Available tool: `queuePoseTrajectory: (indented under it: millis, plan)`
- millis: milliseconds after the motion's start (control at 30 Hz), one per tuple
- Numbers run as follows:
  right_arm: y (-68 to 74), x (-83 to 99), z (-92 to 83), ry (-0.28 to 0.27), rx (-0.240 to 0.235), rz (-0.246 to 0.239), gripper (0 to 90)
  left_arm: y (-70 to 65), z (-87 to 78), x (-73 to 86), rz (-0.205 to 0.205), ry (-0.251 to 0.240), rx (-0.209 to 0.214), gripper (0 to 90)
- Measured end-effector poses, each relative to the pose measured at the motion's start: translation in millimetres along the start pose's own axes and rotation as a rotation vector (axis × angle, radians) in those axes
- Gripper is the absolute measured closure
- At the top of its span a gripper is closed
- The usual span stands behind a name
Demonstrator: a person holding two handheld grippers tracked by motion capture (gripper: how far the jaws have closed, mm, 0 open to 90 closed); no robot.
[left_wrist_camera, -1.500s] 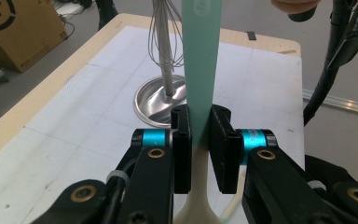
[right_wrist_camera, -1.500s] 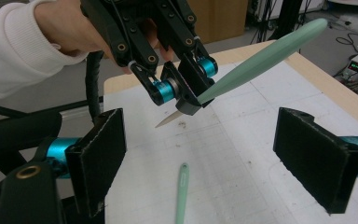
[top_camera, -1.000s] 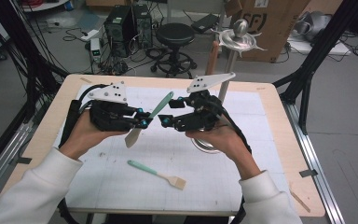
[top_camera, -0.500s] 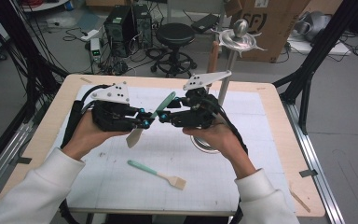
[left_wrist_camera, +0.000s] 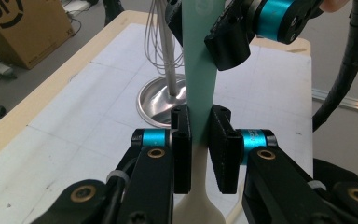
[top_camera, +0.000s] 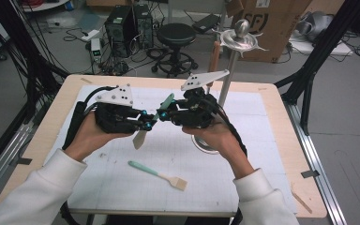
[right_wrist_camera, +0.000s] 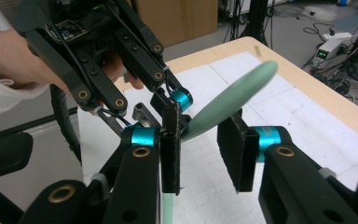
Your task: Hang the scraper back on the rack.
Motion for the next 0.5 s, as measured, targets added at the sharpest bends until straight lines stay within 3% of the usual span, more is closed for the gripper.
queuePoseTrajectory:
  millis: [167, 233, 500]
  plan:
    - [0.4, -0.6, 1.3, 0.005, -0.018, 0.002, 75.2, -1.1, 2.4, 0.4, 0.012, 0.004, -0.007, 79.8]
    - [0.6, -0.9, 1.7, 0.005, -0.045, 0.015, 79.2, -2.1, 3.4, 0.4, 0.021, 0.01, -0.005, 79.9]
    - [3.8, -1.7, 6.4, 0.021, -0.045, -0.024, 82.1, -1.5, 7.4, 4.5, -0.01, 0.006, 0.022, 79.6]
Point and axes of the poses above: each handheld gripper's, and its own axes: z roughly forward along the jaws, x roughly out of its underside, y roughly to its left, the point moved 3 cm from there along z, roughly forward along the jaws, and after that the axes turned 1 degree about -y, right-handed, at the moved point
